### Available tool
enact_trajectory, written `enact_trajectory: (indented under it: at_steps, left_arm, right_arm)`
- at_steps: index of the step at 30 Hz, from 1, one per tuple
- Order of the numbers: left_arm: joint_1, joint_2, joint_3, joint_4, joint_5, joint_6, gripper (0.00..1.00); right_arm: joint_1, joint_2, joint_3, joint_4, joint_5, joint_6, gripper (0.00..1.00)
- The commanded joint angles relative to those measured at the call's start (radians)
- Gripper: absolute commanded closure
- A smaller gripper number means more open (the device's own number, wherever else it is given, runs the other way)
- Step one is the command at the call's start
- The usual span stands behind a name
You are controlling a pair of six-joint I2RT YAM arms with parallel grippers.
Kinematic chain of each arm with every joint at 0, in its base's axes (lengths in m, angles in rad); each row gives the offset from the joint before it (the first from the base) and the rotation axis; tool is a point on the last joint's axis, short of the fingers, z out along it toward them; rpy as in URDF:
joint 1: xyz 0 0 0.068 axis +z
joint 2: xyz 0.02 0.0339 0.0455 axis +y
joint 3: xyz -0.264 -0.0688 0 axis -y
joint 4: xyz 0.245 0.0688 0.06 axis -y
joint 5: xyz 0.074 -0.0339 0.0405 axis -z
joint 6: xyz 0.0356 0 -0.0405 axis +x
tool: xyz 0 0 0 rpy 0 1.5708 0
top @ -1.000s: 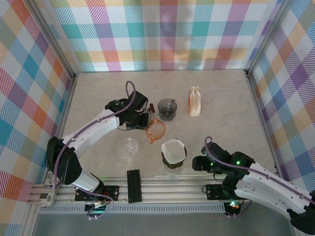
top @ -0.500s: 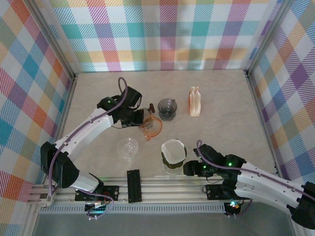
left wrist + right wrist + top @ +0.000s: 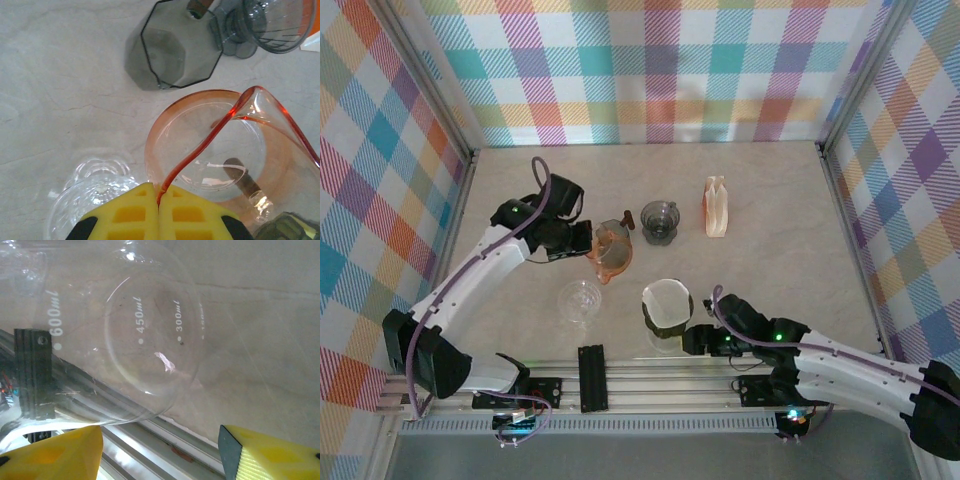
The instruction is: Place the coffee filter in the dripper
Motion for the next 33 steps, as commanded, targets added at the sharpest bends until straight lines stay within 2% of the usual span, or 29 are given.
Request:
enact_trajectory:
  at_steps: [1, 9, 22, 33]
  left_arm:
    - [0.025, -0.044, -0.010, -0.028, 0.021, 0.020, 1.00]
    - [0.093, -0.094, -0.020, -0.078, 0.002, 0.039, 1.00]
    - [0.217, -0.168, -0.048, -0.114, 0.017, 0.057, 1.00]
    - [0.243, -0.202, -0.078, -0.124, 0.027, 0.064, 1.00]
  right_arm:
    - [0.005, 0.037, -0.012, 0.138, 0.019, -0.007, 0.36]
    - [0.002, 0.183, 0.027, 0.273, 0.036, -0.068, 0.38]
    - [-0.054, 0.477, 0.149, 0.467, -0.017, -0.189, 0.44]
    - [-0.117, 0.695, 0.302, 0.532, -0.102, -0.324, 0.45]
